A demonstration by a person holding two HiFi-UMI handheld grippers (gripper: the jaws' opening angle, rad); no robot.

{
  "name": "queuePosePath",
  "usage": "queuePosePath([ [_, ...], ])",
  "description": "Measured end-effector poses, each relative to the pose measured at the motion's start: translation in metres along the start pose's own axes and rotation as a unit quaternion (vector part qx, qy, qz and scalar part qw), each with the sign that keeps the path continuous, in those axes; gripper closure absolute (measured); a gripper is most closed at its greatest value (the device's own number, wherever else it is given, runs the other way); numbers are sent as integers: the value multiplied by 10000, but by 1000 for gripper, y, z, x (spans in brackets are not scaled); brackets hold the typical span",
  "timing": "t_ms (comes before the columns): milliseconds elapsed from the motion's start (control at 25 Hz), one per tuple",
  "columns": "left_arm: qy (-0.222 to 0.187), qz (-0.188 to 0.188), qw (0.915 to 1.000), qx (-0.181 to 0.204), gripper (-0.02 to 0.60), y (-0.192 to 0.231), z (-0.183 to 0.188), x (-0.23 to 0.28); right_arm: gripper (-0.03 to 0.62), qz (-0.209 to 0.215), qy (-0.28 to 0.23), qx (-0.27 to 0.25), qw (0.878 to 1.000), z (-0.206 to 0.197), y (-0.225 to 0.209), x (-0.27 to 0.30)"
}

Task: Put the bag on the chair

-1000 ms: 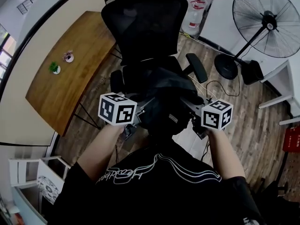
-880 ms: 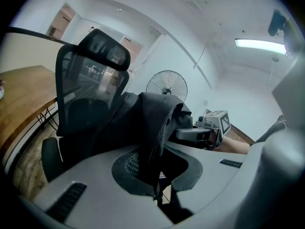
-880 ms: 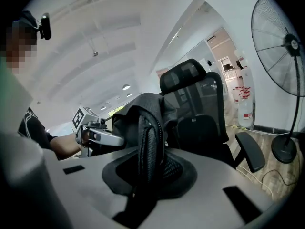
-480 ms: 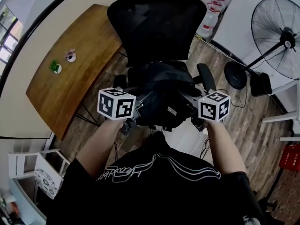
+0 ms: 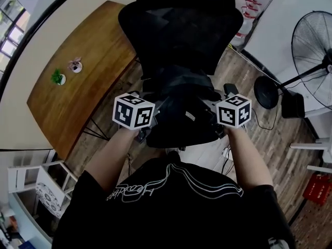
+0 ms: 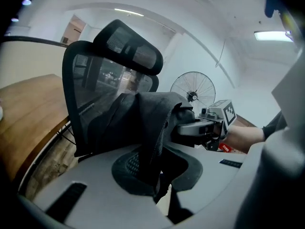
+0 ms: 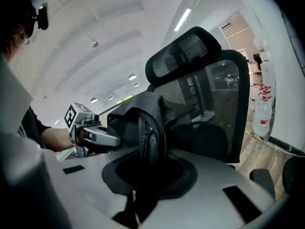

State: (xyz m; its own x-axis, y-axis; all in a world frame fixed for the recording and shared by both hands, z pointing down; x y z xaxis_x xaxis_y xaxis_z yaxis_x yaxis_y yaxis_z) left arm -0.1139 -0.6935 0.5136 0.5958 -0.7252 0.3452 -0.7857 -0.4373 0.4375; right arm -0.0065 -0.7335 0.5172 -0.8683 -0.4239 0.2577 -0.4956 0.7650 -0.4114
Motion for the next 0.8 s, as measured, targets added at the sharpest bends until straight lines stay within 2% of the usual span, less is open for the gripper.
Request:
queuePosePath([
  [440,137,263,9995,127,538,53,-7,61,526,-181,594,-310,9976,-8,-74,52],
  [800,445,566,9974,20,538,90,-38,88,525,-441,1178,-487,9909,-40,-105,82],
])
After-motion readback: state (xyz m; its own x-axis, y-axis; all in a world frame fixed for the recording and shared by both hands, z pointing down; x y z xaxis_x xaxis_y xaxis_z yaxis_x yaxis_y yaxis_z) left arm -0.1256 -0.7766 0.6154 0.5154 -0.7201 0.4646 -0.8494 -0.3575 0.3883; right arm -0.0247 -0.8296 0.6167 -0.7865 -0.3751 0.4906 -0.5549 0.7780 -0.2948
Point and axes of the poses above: the fingertips, and each gripper's own axes: x forward along the fingers, y to its left, z out of its top, the point moved 1 cm from there along -x, backward along the fingers, and after that the axes turned 14 degrees about -y, right-handed, at the moved point
